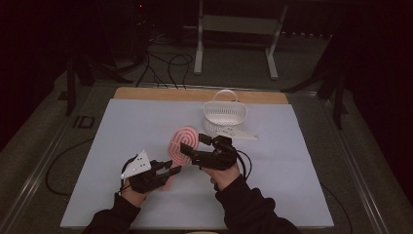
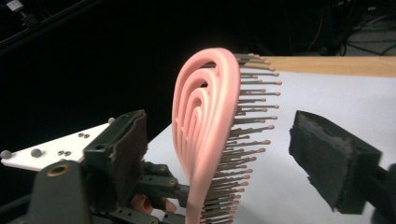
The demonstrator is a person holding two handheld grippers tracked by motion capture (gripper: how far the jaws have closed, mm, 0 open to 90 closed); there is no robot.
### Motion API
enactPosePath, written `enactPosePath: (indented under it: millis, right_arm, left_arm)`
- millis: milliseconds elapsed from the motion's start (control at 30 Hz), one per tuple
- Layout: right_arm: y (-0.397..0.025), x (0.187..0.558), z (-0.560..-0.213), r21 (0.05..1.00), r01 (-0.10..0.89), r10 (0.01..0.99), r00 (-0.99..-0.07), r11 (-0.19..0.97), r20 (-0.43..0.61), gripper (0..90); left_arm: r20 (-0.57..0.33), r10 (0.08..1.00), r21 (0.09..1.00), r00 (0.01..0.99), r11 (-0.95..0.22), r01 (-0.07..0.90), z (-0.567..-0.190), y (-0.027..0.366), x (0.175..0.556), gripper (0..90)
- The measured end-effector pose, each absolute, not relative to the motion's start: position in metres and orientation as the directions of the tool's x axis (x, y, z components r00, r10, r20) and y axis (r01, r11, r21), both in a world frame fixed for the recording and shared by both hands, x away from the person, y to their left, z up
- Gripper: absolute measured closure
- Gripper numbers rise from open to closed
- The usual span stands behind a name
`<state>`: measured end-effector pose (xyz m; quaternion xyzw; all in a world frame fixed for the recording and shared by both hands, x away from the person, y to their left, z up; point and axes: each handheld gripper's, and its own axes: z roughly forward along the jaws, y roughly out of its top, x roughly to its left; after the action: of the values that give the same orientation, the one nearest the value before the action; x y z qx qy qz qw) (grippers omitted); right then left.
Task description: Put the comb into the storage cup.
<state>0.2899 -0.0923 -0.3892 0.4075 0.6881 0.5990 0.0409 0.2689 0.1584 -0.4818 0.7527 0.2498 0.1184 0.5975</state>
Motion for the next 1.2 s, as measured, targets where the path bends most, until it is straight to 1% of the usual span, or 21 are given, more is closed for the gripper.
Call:
enactPosePath:
  millis: [133, 333, 567, 700, 767, 833, 1067, 1200]
  right_arm:
    - [-0.089, 0.291, -0.393, 0.838, 0.543, 0.606, -0.647, -0.060, 0.463, 26.3]
    - [-0.083, 0.292, -0.400, 0.816, 0.575, 0.584, -0.641, -0.065, 0.498, 40.8]
    - [-0.081, 0.292, -0.403, 0.808, 0.585, 0.583, -0.636, -0.062, 0.506, 51.6]
    - [-0.081, 0.293, -0.405, 0.803, 0.594, 0.571, -0.642, -0.052, 0.512, 55.7]
    - [-0.081, 0.294, -0.406, 0.806, 0.590, 0.569, -0.646, -0.050, 0.509, 59.9]
    - [-0.082, 0.295, -0.407, 0.800, 0.597, 0.562, -0.643, -0.058, 0.520, 60.6]
    - [-0.083, 0.297, -0.408, 0.807, 0.589, 0.548, -0.663, -0.039, 0.510, 62.9]
    - [-0.082, 0.295, -0.407, 0.827, 0.562, 0.563, -0.675, -0.027, 0.477, 63.8]
  left_arm:
    - [-0.124, 0.517, 0.959, 0.847, -0.156, 0.236, -0.482, 0.159, 0.269, 72.9]
    - [-0.121, 0.511, 0.959, 0.851, -0.162, 0.234, -0.482, 0.158, 0.269, 72.9]
    - [-0.131, 0.502, 0.956, 0.855, -0.163, 0.243, -0.483, 0.158, 0.270, 72.9]
    - [-0.131, 0.499, 0.956, 0.857, -0.166, 0.243, -0.484, 0.157, 0.270, 72.8]
    - [-0.137, 0.495, 0.955, 0.858, -0.163, 0.246, -0.483, 0.157, 0.270, 72.8]
    - [-0.146, 0.492, 0.953, 0.858, -0.162, 0.255, -0.483, 0.158, 0.271, 72.8]
    - [-0.167, 0.476, 0.948, 0.863, -0.164, 0.274, -0.484, 0.158, 0.272, 72.6]
    - [-0.174, 0.472, 0.948, 0.864, -0.158, 0.277, -0.484, 0.157, 0.272, 72.5]
